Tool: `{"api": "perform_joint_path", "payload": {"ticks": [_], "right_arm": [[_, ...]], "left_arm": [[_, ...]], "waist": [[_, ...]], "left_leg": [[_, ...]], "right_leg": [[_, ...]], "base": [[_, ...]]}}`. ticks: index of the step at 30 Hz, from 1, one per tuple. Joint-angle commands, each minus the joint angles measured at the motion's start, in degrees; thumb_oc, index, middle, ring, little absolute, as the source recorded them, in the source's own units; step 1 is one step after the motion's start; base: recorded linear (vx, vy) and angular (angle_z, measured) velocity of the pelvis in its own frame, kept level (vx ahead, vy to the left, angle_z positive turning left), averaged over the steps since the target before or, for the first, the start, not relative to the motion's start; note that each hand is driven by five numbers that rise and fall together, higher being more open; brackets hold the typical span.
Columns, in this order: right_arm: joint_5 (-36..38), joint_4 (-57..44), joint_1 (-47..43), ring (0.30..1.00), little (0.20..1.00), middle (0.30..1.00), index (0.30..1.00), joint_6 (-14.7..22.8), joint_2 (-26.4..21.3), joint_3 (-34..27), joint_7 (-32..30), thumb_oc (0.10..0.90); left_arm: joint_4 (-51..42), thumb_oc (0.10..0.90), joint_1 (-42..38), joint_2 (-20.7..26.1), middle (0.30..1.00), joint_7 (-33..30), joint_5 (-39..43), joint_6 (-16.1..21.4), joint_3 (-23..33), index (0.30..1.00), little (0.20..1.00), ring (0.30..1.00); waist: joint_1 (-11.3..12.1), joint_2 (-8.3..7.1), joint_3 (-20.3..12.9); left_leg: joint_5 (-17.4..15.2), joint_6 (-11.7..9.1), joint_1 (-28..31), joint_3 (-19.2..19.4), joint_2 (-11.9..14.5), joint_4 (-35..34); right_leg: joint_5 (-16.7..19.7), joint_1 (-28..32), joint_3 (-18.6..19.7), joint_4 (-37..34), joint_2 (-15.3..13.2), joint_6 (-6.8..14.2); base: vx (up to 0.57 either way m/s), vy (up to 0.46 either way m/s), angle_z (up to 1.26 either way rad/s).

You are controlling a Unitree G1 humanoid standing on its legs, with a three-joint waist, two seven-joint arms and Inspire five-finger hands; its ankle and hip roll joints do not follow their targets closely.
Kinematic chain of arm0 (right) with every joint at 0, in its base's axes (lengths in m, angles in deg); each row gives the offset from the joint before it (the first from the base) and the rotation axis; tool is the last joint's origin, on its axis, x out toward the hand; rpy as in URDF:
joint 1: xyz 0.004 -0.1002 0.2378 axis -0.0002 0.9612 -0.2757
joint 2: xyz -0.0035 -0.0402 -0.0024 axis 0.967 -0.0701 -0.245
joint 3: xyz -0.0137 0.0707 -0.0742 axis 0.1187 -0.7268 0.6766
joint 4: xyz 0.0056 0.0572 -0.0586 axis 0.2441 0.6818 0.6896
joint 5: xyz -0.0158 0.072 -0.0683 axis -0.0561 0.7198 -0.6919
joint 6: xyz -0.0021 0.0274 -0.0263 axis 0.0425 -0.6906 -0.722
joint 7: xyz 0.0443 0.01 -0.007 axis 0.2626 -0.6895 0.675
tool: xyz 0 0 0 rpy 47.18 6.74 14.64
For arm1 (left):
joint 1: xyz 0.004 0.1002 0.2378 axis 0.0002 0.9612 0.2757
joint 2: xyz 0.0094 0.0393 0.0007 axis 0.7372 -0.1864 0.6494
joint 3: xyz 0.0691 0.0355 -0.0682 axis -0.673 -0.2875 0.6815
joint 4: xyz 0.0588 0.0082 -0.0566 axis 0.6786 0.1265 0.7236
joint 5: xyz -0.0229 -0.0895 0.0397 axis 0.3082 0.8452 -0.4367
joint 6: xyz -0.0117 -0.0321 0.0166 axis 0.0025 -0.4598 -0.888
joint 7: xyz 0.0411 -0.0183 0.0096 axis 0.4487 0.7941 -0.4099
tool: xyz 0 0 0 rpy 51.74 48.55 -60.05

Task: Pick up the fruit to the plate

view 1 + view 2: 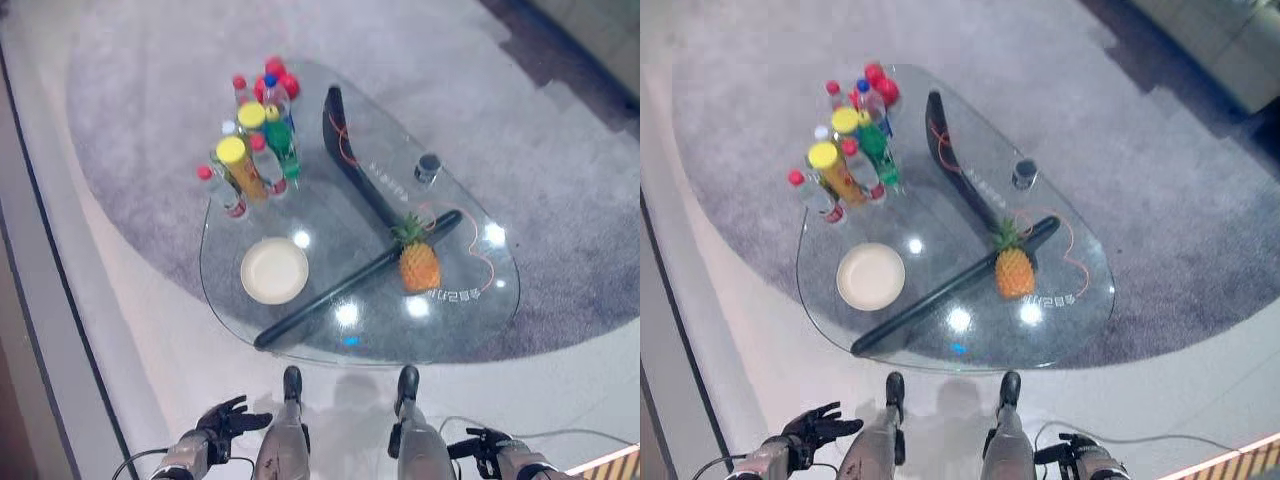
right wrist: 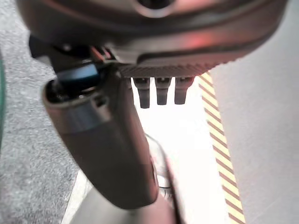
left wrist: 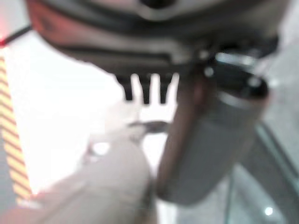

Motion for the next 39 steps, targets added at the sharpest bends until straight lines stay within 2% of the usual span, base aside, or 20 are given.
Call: {"api": "perform_joint_path", "payload": {"ticks": [1,3,5,6,8,10,13,18,23,32,39], "right_arm": [[2.19,0.09,-1.99,0.900,0.900,0.900,0.900,-0.55,-4.81,0.76,-1.88,0.800],[3.07,-0.93,-3.42,0.900,0.900,0.900,0.900,0.00,-5.90,0.81,-2.35,0.800],[4.46,-1.80,-4.52,0.900,0.900,0.900,0.900,2.39,-6.71,0.88,-3.81,0.800],[5.44,-2.87,-5.25,0.900,0.900,0.900,0.900,4.88,-7.02,0.83,-5.71,0.800],[6.69,-4.91,-6.71,0.900,0.900,0.900,0.900,6.52,-7.15,0.28,-8.39,0.800],[7.17,-7.12,-7.33,0.900,0.900,0.900,0.900,10.93,-6.94,-0.13,-12.31,0.800],[7.98,-9.90,-7.88,0.900,0.900,0.900,0.900,13.82,-6.22,-0.60,-16.99,0.800],[7.62,-12.65,-10.02,0.900,0.900,0.900,0.900,16.03,-5.76,-0.83,-21.98,0.800],[8.03,-13.07,-11.22,0.900,0.900,0.900,0.900,17.24,-5.89,-1.20,-22.68,0.800],[9.36,-14.29,-13.01,0.900,0.900,0.900,0.900,16.98,-6.53,-0.43,-22.38,0.800],[9.66,-13.98,-14.10,0.900,0.900,0.900,0.900,17.35,-7.04,-0.30,-21.89,0.800]], "left_arm": [[3.08,0.800,-1.56,0.98,0.900,2.70,4.71,-1.07,-3.09,0.900,0.900,0.900],[2.26,0.800,-2.66,1.55,0.900,3.78,7.25,-1.58,-3.45,0.900,0.900,0.900],[1.46,0.800,-3.77,2.15,0.900,4.23,9.45,-0.87,-3.51,0.900,0.900,0.900],[0.73,0.800,-4.38,2.38,0.900,3.81,12.09,0.05,-3.61,0.900,0.900,0.900],[-0.67,0.800,-5.52,2.66,0.900,2.89,15.95,1.45,-2.65,0.900,0.900,0.900],[-2.70,0.800,-6.54,2.87,0.900,0.65,20.63,3.70,-1.34,0.900,0.900,0.900],[-4.88,0.800,-7.58,2.87,0.900,-1.51,23.66,5.99,0.18,0.900,0.900,0.900],[-7.82,0.800,-9.85,3.33,0.900,-6.73,28.36,9.68,3.73,0.900,0.900,0.900],[-8.64,0.800,-11.25,3.65,0.900,-10.63,28.97,12.93,4.89,0.900,0.900,0.900],[-10.05,0.800,-12.91,4.56,0.900,-14.35,27.17,14.80,4.79,0.900,0.900,0.900],[-10.30,0.800,-12.84,4.92,0.900,-13.73,26.74,15.07,4.71,0.900,0.900,0.900]], "waist": [[0.10,-1.22,3.90],[0.26,-1.40,4.92],[0.29,-1.46,6.02],[0.22,-1.51,6.66],[0.09,-1.70,7.58],[-0.12,-2.05,7.98],[-0.54,-2.34,7.98],[-1.13,-3.11,7.98],[-1.06,-3.69,7.98],[-0.75,-4.20,7.98],[-0.34,-4.27,7.98]], "left_leg": [[-0.96,2.52,-4.09,-1.77,-2.90,-1.39],[-0.30,2.49,-5.99,-2.01,-3.14,-1.39],[-0.09,2.38,-8.15,-2.26,-3.29,-0.37],[-0.25,2.29,-9.60,-2.43,-3.48,1.08],[-0.72,2.16,-12.35,-2.55,-3.73,3.67],[-1.53,2.03,-15.99,-2.89,-4.13,7.19],[-2.59,1.89,-21.04,-3.20,-4.45,11.90],[-3.82,1.73,-26.84,-3.46,-4.47,16.88],[-5.25,1.78,-29.73,-4.06,-4.30,20.51],[-6.65,2.02,-35.23,-5.51,-4.59,25.70],[-7.52,2.22,-37.69,-6.28,-4.52,28.16]], "right_leg": [[-1.42,-4.80,1.33,2.27,0.09,0.22],[-1.29,-7.21,1.46,3.18,0.05,0.30],[-1.36,-9.50,1.62,4.50,-0.11,0.29],[-1.42,-10.71,1.68,5.38,-0.25,0.26],[-1.69,-12.91,1.58,7.06,-0.58,0.22],[-2.17,-15.90,1.75,9.31,-1.01,0.24],[-2.80,-20.29,2.23,12.59,-1.64,0.39],[-3.26,-25.82,2.95,15.88,-1.52,0.35],[-3.96,-28.67,3.22,18.40,-1.38,0.19],[-4.65,-33.76,3.57,22.20,-0.90,-0.08],[-4.94,-35.99,3.61,24.09,-1.24,-0.28]], "base": [[-0.12,-0.012,0.03],[-0.13,-0.028,-0.03],[-0.13,-0.041,-0.01],[-0.12,-0.038,0.00],[-0.12,-0.041,0.03],[-0.11,-0.057,0.03],[-0.08,-0.054,0.06],[-0.04,-0.026,0.07],[-0.01,-0.015,0.03],[0.00,-0.020,0.03],[0.00,-0.010,0.04]]}}
